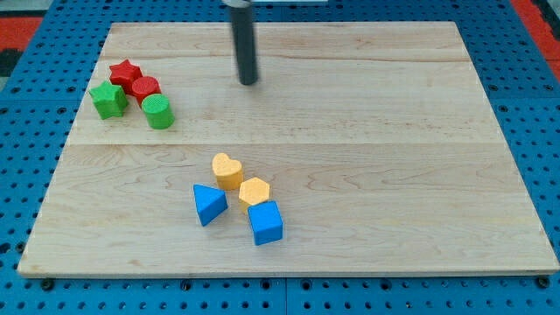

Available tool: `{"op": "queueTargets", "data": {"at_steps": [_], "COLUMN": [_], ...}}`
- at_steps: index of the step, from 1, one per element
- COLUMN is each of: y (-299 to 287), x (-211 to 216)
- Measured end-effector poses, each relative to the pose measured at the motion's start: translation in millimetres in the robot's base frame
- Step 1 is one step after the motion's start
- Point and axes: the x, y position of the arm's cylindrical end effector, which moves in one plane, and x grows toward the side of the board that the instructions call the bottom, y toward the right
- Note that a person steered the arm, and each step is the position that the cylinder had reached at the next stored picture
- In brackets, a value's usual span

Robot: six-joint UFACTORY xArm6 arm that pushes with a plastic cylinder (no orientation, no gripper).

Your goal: Separate the yellow and blue blocks from each other

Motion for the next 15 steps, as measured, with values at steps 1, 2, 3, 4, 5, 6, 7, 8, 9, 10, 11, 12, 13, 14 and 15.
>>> {"op": "queueTargets", "data": {"at_steps": [1,2,3,4,5,6,7,8,9,10,11,12,13,14,15], "y": [27.1,27.1,25.7,7.4,6.7,6.7,6.7,6.7,6.6,6.6,6.6,6.6,-40.1,-52.5,-58.2], "x": [87.6,170.7,196.1,196.1,196.1,195.8,192.5,186.5,182.6,180.5,179.2,179.2,204.3,201.9,186.7]}}
